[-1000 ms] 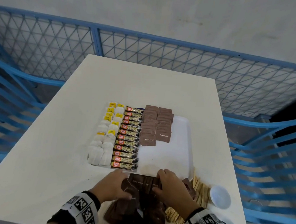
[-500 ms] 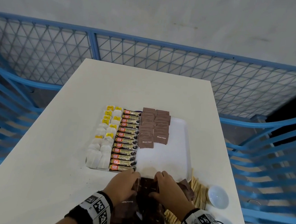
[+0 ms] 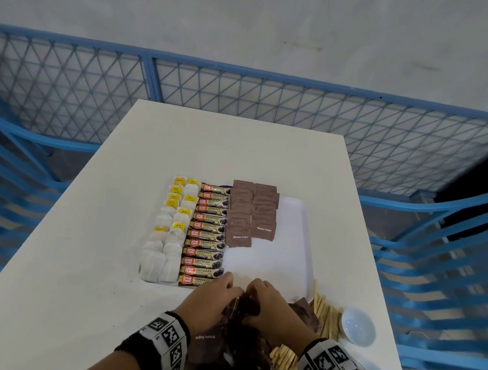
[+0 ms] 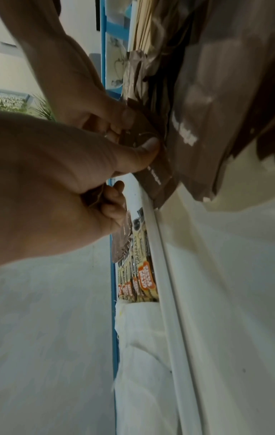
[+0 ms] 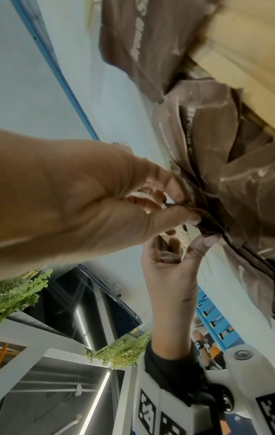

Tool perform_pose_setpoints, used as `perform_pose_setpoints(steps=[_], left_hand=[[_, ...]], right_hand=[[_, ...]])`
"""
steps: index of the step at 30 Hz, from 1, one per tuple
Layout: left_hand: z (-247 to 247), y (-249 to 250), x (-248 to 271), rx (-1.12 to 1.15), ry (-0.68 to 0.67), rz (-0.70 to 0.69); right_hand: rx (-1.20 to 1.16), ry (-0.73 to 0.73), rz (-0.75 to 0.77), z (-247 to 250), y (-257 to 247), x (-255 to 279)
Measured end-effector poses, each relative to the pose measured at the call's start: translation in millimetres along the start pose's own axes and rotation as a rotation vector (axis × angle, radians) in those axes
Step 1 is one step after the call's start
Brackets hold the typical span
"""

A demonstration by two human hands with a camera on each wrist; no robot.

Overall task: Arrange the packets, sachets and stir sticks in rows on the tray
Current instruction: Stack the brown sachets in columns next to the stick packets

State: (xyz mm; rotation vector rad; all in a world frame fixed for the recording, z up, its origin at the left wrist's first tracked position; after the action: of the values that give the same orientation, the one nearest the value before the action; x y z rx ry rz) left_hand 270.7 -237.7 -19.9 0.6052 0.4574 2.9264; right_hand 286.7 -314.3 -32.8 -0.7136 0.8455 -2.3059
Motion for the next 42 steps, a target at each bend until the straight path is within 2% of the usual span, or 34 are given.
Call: perform_pose_setpoints(steps=[4,8,12,14,17,20,23,26,30,34,37,42], left_hand=[[4,-9,-4,0.094,0.001,0.019],[9,-19,-8,0.298,-0.050,0.048],[17,-22,-7,0.426,-0.090,0.013],[26,-27,-4,0.539,-0.068,0.043],[41,-45,4,0.934,-0.045,0.198],[43,-56,11,1.328,-0.104,0.335],[43,-63,13,1.488,-0.121,0.407],[43,-64,14,1.596,-0.120,0.425],[51,-60,17,1.670,-0.097,0.374],[59,-59,21,1.696,-0.097,0.318],[56,-58,21,1.699,-0.127,0.329],[54,-49,20,1.807,-0.207,0.306]], right_hand=[[-0.164,0.074,0.061,6,-7,1],[-0.396,0.164,0.101,16,-14,4],[-0.544,0.240,0.083,38,-17,7],[-0.438,0.264,0.044,55,-7,11],[0.001,0.228,-0.079,75,27,27],[0.285,0.116,-0.285,72,61,48],[0.463,0.016,-0.395,59,75,60],[0.483,0.051,-0.408,58,75,62],[0.426,0.071,-0.390,59,69,59],[0.263,0.151,-0.354,58,67,56],[0.165,0.172,-0.346,62,66,57],[-0.021,0.262,-0.279,93,42,52]])
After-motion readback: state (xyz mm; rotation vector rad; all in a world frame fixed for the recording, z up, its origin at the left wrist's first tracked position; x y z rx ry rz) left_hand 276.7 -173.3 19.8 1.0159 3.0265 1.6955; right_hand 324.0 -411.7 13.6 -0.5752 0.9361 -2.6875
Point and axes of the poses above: each hand's wrist, its own x-axis away from the middle knuckle, its own z-axis out of the back of the hand, y = z × x, the point moved 10 cm from there along -x, towards the middle knuckle, and after that the axes turned 14 degrees about z, right-handed, at the moved point
